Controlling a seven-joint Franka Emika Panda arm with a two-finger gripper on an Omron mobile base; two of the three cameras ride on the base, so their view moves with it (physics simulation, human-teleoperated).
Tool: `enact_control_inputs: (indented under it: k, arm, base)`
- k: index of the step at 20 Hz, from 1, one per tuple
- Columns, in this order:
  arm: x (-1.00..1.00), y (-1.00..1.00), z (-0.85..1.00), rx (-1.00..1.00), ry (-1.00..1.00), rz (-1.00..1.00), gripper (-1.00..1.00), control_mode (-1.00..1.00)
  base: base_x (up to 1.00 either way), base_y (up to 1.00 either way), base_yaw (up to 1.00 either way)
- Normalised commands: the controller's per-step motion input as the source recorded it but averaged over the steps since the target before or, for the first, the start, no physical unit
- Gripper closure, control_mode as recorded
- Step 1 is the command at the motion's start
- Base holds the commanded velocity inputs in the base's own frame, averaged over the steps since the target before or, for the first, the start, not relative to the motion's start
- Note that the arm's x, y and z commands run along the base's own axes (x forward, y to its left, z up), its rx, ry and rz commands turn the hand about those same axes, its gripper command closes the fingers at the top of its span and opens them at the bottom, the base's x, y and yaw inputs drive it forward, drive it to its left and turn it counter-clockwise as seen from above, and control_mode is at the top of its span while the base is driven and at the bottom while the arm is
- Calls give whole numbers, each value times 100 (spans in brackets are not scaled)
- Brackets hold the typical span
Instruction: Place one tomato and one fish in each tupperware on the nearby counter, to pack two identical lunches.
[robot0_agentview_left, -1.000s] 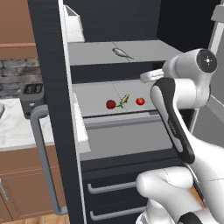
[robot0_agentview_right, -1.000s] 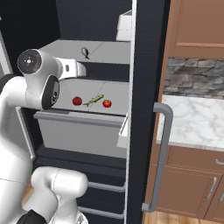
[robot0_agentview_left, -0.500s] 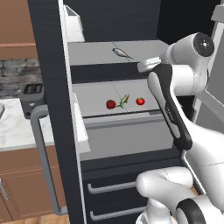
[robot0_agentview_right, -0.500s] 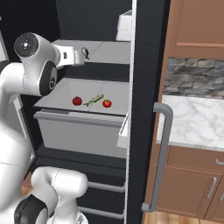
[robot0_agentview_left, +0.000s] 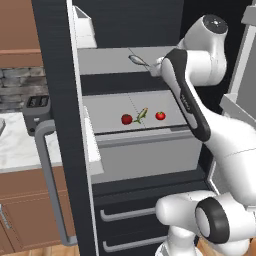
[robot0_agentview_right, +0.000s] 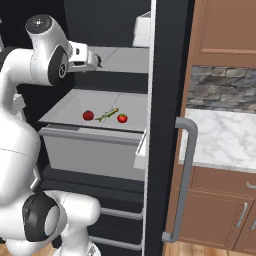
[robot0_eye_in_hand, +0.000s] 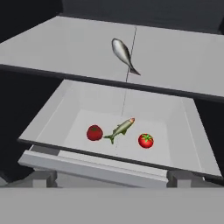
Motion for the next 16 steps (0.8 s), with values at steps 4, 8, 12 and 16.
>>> enact_control_inputs:
  k: [4, 8, 12, 16]
  arm:
    - [41, 8, 0, 0, 4, 0, -100, -100]
    - [42, 0, -5, 0, 1, 0, -100, -100]
    - [45, 0, -16, 0, 0, 1, -100, -100]
    - [50, 0, -22, 0, 0, 1, -100, -100]
  base:
    - [0, 0, 0]
    - [0, 0, 0]
    - [0, 0, 0]
    - [0, 0, 0]
